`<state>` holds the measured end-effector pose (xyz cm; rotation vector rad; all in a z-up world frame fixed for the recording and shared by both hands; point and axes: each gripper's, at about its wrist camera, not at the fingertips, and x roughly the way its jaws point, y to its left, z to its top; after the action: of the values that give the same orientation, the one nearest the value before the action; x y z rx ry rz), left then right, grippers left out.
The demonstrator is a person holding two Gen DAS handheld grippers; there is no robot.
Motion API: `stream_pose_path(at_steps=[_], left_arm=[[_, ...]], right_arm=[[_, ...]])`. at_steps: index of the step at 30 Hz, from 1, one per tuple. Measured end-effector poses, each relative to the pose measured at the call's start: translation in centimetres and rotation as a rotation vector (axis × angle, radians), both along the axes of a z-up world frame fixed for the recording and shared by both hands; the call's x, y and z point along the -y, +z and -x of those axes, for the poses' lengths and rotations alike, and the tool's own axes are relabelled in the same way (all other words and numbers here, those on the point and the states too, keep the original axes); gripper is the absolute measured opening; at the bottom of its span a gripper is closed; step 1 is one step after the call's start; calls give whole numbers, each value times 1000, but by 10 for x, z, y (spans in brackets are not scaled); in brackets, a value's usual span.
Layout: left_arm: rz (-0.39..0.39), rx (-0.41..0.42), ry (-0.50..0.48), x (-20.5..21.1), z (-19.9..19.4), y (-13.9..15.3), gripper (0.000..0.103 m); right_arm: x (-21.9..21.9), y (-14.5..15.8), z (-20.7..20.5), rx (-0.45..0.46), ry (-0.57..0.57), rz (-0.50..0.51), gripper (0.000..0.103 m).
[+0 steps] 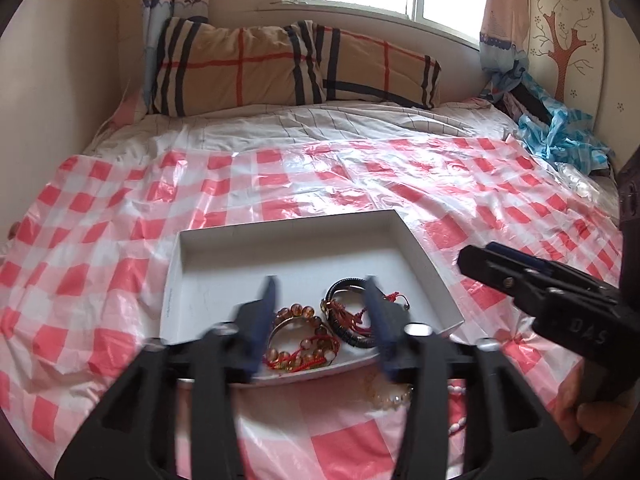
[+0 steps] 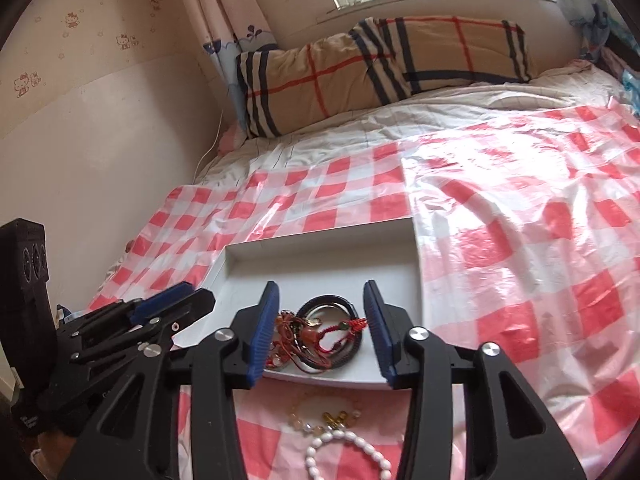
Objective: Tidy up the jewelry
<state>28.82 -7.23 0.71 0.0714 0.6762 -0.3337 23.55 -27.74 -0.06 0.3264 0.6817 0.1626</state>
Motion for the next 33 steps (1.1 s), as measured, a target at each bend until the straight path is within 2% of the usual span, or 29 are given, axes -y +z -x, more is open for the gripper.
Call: stream_pose_path(at_steps=[2, 3, 6, 9, 11, 16, 21, 25, 28, 33], left_arm=[[-12, 16, 6, -3, 21, 9, 72], [-27, 25, 5, -4, 31, 14, 78], [-67, 60, 20, -9, 67, 28, 86], [-75, 71, 33, -17, 105, 41, 91], [-68, 79, 45, -23, 132, 48, 95], [-110, 114, 46, -31, 189, 51, 95], [-133, 113, 50, -45, 221, 36, 95], [-167, 134, 66, -59, 235, 17, 95], [-178, 129, 71, -69, 240, 1, 95], [-142, 98, 80, -83, 240, -11, 95]], right_arm=[[0, 9, 19, 23, -17, 20, 67], [-2, 14, 30, 39, -19, 33, 68], [-10, 28, 74, 77, -24, 103, 78], [-20, 38, 124, 97, -21, 168, 84], [-26, 43, 152, 104, -19, 193, 93], [-38, 49, 207, 146, -28, 240, 96], [-40, 27, 232, 123, -58, 299, 96], [-38, 29, 253, 191, -86, 302, 96], [-40, 27, 253, 195, -87, 316, 96], [-45, 25, 254, 204, -77, 340, 96]])
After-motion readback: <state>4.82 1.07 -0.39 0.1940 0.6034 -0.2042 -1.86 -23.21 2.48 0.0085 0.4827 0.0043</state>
